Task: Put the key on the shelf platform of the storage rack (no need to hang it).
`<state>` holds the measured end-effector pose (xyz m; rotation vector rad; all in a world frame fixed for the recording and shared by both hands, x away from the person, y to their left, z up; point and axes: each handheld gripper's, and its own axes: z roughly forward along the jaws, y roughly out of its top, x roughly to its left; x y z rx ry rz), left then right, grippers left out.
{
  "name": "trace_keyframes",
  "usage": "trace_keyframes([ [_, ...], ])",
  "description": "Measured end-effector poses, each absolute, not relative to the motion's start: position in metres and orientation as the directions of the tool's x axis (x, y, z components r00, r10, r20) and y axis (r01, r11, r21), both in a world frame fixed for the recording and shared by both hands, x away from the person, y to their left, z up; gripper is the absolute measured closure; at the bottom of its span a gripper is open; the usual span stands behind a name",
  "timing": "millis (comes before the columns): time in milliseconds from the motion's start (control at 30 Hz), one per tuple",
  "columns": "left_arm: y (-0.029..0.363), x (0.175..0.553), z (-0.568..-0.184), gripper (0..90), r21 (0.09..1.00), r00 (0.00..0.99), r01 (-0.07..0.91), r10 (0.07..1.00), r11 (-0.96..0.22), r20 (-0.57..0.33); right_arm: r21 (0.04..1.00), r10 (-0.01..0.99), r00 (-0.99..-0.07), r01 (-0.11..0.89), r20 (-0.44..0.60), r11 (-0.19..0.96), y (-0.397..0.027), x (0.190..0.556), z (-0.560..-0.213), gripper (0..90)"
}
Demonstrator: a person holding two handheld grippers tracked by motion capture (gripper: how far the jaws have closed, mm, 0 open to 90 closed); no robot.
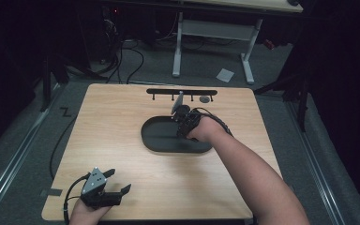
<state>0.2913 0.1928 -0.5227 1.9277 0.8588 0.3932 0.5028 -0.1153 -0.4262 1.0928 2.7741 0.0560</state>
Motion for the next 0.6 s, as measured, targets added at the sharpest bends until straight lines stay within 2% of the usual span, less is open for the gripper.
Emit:
trace_keyframes([
  [233, 0.194, 0.290, -0.522, 15.9, 0.867, 0.700, 0.399, 0.710, -0.298, -0.078, 0.102, 0.664, -0.735, 0.657, -0.139, 0.747, -0.110, 0.509, -0.433, 49.0],
  [600, 0.193, 0.291, -0.522, 15.9, 0.868, 0.702, 0.396, 0.708, -0.300, -0.075, 0.040, 0.661, -0.736, 0.663, -0.150, 0.747, -0.126, 0.505, -0.455, 48.9],
])
